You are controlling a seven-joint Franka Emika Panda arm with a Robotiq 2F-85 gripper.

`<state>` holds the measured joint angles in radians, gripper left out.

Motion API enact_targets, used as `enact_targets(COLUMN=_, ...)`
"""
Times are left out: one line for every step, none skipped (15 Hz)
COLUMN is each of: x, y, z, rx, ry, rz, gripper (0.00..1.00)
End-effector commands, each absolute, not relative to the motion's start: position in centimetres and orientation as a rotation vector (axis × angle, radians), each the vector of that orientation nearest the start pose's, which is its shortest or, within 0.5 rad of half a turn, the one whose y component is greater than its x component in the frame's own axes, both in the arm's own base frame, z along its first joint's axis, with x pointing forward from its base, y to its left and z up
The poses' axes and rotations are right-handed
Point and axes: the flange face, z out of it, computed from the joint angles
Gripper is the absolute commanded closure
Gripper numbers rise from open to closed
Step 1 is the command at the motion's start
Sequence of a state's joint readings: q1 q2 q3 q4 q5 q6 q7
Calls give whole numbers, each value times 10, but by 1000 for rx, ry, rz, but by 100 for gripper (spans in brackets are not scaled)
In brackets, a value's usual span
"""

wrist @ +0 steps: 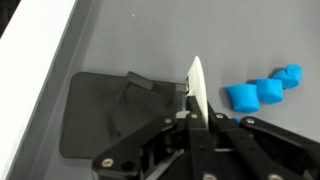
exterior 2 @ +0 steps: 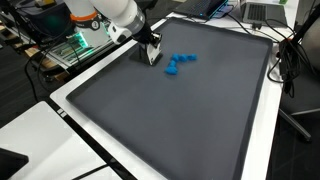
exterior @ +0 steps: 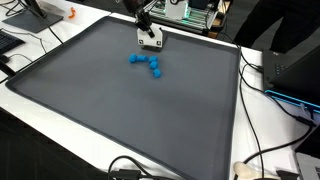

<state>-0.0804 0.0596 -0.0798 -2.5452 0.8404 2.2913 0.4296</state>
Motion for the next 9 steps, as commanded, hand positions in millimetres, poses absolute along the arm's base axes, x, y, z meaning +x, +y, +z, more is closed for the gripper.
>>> enact_targets(x=420, y=-51, z=224, rx=-2124, ry=1523, rz=434, gripper=99)
enact_targets(x=420, y=-51, z=223, rx=-2126, ry=1516, rz=429, gripper=99)
enact_targets(x=420, y=-51, z=221, rx=-2126, ry=1517, rz=427, gripper=99)
enact_targets(x=420, y=-50, z=220, rx=-2126, ry=1513, rz=426, gripper=99)
enact_targets(x=420, y=-50, z=218, rx=-2126, ry=1512, rz=429, gripper=99)
enact_targets(x=420, y=-50, z=216, rx=-2126, ry=1517, rz=431, gripper=99)
enact_targets(x=420, y=-50, z=215, rx=-2126, ry=1516, rz=431, gripper=99)
enact_targets(x=419, y=-51, z=214, rx=-2127, ry=1516, rz=431, gripper=99)
enact_targets(x=419, y=-51, z=213, rx=-2127, ry=1518, rz=432, gripper=99)
